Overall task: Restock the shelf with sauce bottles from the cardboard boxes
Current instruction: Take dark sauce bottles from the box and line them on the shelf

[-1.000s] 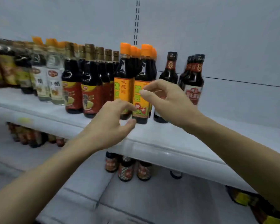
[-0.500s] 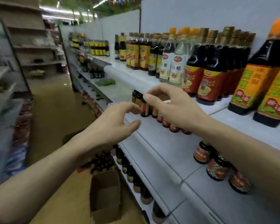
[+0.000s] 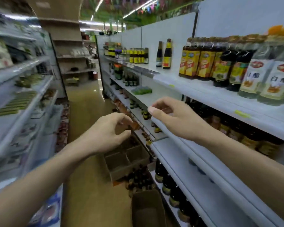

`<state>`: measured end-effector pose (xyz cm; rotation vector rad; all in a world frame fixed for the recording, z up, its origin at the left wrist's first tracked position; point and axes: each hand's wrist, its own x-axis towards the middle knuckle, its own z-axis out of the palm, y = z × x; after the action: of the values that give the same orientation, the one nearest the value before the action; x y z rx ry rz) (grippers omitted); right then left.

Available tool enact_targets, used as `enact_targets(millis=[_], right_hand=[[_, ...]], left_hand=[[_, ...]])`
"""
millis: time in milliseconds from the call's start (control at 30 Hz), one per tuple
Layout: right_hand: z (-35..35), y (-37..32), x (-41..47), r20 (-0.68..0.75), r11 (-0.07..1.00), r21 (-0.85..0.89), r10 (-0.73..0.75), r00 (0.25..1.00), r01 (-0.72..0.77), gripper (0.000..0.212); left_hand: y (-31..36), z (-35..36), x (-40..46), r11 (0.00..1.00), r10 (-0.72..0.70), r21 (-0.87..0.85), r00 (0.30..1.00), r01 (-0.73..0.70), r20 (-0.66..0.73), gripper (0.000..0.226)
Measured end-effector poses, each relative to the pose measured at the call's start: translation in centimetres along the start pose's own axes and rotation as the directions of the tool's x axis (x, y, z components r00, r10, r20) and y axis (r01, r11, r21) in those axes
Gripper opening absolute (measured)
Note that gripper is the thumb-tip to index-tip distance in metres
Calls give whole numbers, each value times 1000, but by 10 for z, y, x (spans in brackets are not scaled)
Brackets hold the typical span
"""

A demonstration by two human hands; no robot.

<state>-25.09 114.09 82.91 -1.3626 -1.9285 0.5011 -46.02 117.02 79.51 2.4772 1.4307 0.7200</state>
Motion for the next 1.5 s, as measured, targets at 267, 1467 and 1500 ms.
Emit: enact_targets(millis=[267,1467,1500], right_hand=[[85,16,137,87,999,18,26,996,-27,39],[374,165,793,-20,974,156,168,986,-162,31],[375,174,813,-40,977,143,165,985,-158,33]], left_hand=[[-145,0,64,993,-80,-86,996,75,-50,28],[-691,-25,527,951,-172,-237,977,198,126,33],[-701,-23,547,955,-157,-236,981,180,111,33]])
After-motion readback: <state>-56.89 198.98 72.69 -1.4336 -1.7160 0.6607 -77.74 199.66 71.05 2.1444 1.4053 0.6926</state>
